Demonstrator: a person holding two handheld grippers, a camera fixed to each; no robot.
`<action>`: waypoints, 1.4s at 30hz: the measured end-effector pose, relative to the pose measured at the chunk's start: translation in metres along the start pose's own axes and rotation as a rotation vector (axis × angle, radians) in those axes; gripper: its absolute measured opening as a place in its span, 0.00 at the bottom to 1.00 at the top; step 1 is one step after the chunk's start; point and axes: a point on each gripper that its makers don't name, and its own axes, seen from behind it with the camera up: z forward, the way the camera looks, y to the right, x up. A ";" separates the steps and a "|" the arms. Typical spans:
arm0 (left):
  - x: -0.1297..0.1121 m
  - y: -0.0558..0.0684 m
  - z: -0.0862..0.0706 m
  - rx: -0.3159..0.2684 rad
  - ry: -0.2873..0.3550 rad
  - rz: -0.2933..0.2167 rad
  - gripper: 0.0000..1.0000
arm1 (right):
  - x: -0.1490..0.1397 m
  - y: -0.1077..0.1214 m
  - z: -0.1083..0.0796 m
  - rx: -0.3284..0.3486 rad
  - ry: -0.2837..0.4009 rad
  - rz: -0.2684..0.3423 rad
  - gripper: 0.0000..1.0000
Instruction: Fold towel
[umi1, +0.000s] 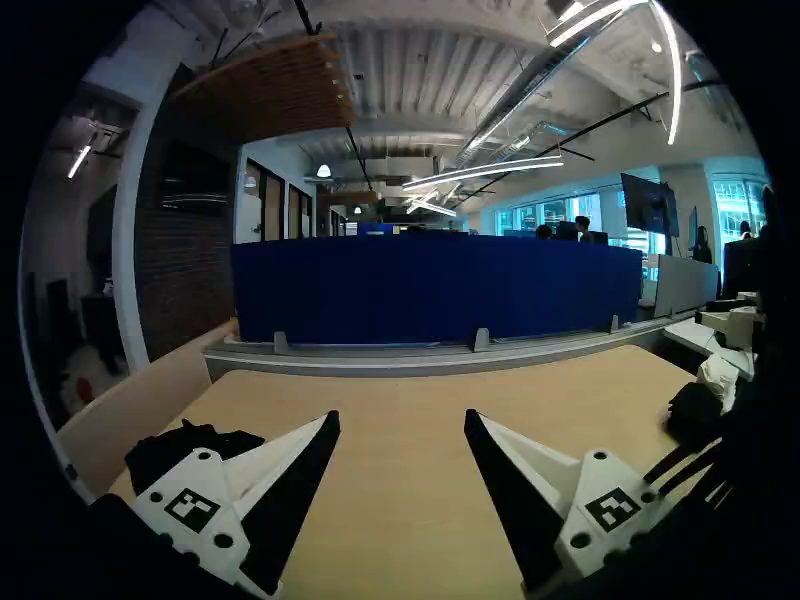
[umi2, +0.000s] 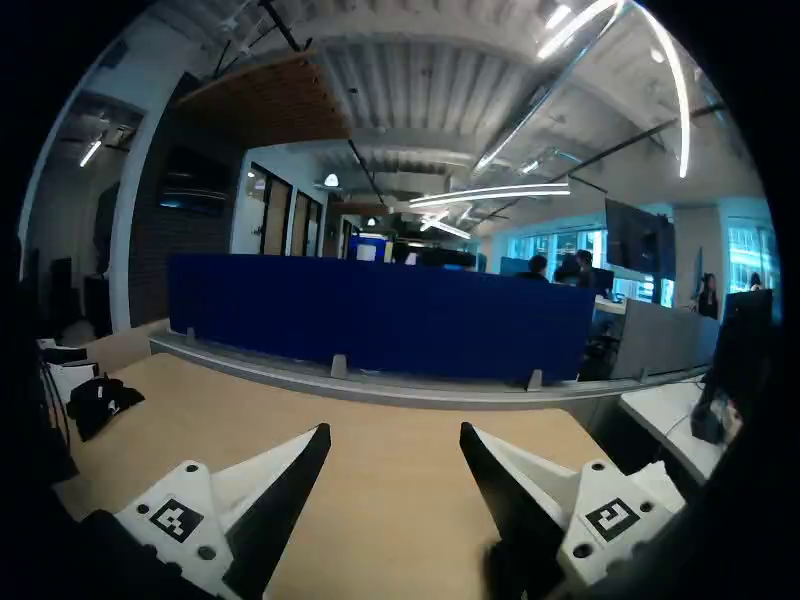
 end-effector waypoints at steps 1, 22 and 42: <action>0.000 -0.002 0.001 0.006 0.005 -0.005 0.92 | -0.001 -0.001 0.000 0.002 -0.002 0.003 1.00; -0.021 -0.010 0.001 0.038 0.111 0.039 0.92 | 0.002 -0.014 0.004 0.011 0.015 -0.052 1.00; -0.083 -0.024 0.007 0.041 0.149 0.009 0.92 | -0.034 -0.023 0.002 -0.007 0.016 -0.020 1.00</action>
